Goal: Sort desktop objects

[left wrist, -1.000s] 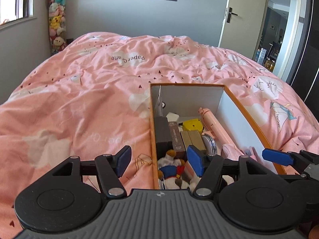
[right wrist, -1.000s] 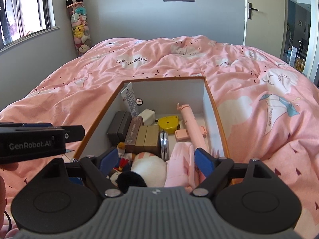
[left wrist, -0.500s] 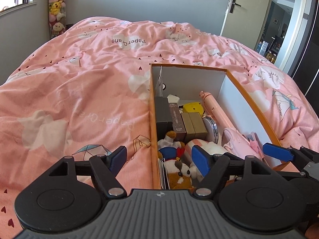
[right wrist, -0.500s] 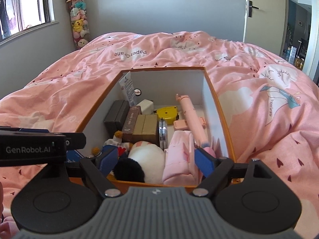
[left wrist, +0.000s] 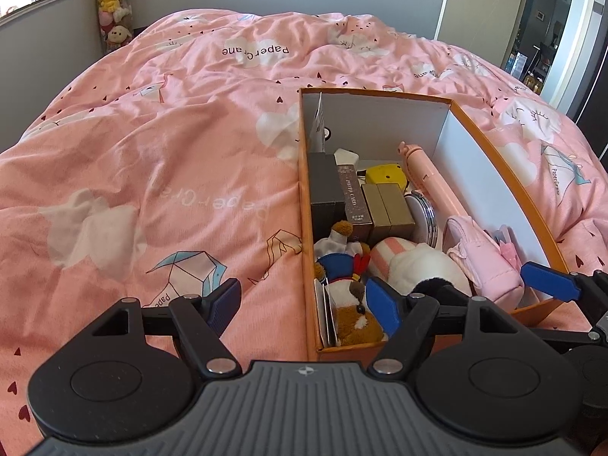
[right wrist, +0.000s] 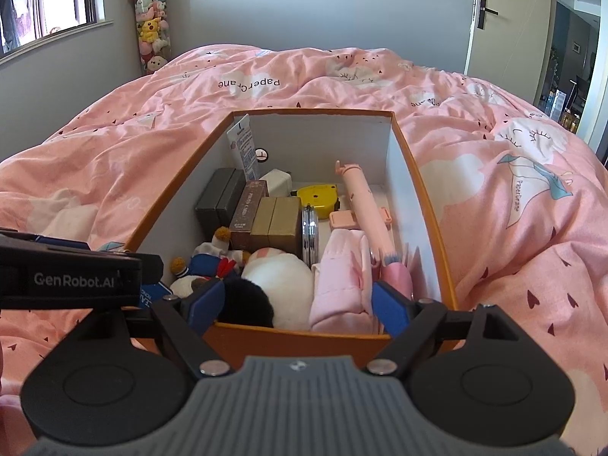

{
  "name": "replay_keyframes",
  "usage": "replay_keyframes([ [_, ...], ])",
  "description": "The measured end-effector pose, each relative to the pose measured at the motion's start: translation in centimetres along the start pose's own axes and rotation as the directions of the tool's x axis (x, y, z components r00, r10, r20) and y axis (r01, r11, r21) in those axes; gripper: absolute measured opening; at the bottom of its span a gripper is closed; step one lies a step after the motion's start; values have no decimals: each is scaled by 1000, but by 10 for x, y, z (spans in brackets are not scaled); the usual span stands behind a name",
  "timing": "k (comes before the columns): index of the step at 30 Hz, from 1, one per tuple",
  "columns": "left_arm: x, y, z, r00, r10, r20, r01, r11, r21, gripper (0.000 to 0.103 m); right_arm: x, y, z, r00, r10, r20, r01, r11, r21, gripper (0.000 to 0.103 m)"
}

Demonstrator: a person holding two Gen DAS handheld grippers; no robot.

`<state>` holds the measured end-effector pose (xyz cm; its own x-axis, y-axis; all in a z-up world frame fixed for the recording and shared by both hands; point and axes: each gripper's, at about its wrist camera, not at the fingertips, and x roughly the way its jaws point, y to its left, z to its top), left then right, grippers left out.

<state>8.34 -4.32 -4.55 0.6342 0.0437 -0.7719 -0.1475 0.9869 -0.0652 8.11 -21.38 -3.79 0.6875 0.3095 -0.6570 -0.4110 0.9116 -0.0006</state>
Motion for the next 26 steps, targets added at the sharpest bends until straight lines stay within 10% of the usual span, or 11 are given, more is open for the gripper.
replay_keyframes([
  [26, 0, -2, 0, 1000, -10, 3, 10, 1000, 10, 85, 0, 1, -1, 1000, -2, -1, 2, 1000, -1, 86],
])
